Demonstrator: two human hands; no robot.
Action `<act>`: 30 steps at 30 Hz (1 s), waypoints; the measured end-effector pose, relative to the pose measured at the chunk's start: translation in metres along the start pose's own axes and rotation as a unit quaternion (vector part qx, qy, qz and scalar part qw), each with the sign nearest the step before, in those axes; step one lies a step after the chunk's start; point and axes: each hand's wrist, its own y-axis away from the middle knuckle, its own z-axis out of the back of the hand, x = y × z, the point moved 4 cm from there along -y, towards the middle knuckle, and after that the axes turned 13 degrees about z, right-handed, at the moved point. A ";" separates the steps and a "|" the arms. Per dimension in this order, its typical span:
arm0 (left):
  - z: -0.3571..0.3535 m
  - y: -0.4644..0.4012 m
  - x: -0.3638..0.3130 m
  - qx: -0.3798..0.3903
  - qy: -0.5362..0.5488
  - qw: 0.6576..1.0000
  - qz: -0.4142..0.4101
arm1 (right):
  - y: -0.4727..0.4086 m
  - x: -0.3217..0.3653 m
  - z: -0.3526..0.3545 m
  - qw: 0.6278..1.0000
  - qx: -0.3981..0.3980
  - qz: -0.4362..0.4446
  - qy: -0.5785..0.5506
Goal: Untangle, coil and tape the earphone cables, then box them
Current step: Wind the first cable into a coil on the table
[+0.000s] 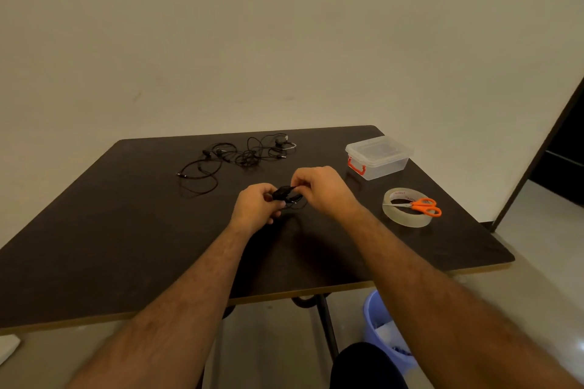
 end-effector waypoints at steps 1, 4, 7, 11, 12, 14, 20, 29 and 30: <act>0.000 0.000 0.000 -0.017 -0.007 1.000 -0.015 | 0.002 0.001 -0.001 1.000 0.007 0.012 0.018; 0.000 0.001 0.001 -0.072 -0.038 0.994 -0.078 | 0.011 0.003 -0.005 0.998 -0.001 0.035 0.050; -0.001 0.001 -0.001 -0.124 -0.101 0.978 -0.136 | 0.020 0.005 -0.008 0.996 -0.023 0.056 0.067; -0.009 0.000 0.003 -0.108 -0.226 0.958 -0.141 | 0.036 0.005 -0.020 0.992 0.056 0.074 0.081; -0.009 0.000 0.004 -0.101 -0.241 0.955 -0.142 | 0.040 0.005 -0.022 0.990 0.074 0.079 0.085; -0.009 0.001 0.005 -0.080 -0.247 0.955 -0.145 | 0.046 0.005 -0.026 0.987 0.099 0.087 0.091; -0.003 0.005 0.007 -0.049 -0.192 0.974 -0.113 | 0.051 0.009 -0.032 0.985 0.115 0.093 0.088; 0.007 0.007 0.005 -0.057 -0.107 0.992 -0.018 | 0.054 0.017 -0.038 0.981 0.125 0.115 0.094; 0.007 0.007 0.003 -0.070 -0.136 0.988 -0.014 | 0.054 0.018 -0.039 0.980 0.129 0.117 0.096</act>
